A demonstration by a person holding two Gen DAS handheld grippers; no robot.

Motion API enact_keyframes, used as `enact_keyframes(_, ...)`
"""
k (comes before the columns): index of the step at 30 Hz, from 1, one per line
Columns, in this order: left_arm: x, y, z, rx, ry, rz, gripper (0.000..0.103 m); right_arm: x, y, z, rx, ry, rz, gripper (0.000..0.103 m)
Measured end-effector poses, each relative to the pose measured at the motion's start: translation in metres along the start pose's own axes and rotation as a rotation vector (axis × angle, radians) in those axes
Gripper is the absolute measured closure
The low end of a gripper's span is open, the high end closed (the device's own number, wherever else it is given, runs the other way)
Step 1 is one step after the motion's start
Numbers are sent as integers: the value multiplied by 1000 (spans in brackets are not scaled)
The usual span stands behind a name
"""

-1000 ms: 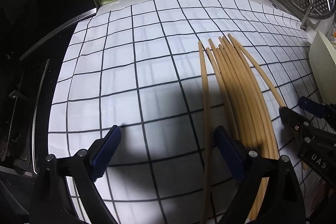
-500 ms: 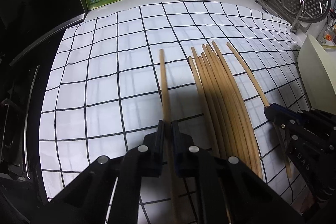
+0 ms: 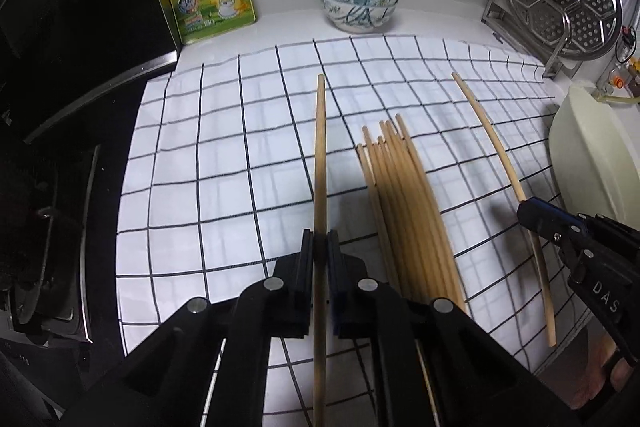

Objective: Organize utensils
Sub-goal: 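Carry both held chopsticks with both tools over the basin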

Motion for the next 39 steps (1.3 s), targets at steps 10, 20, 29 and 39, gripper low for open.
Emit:
enact_keyframes(10,-35,27,-45,-74,9,-5,96,-20,19,-58,-78,79,17,96)
enact_keyframes(20,-123,63,-61,-129,-69,52,96,-99,36,-116,-157,41,69,96)
enact_keyframes(29,-231,95,-64,-161,-160,186,96,-207,33,-143,-198,-59,197,96)
enact_keyframes(39,-329,113,-39,-143,-233,311,95,-284,22,-147,-186,-138,290,96)
Point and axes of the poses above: each gripper's, at about its wrist camera, not at the fingertips, and z roughly the way its jaws point, x to its left, y to its top, the point moved 2 cm from there along z, roughly the way its jaws point, and after that the axes turned 6 degrees about z, right-handed, at the moved point
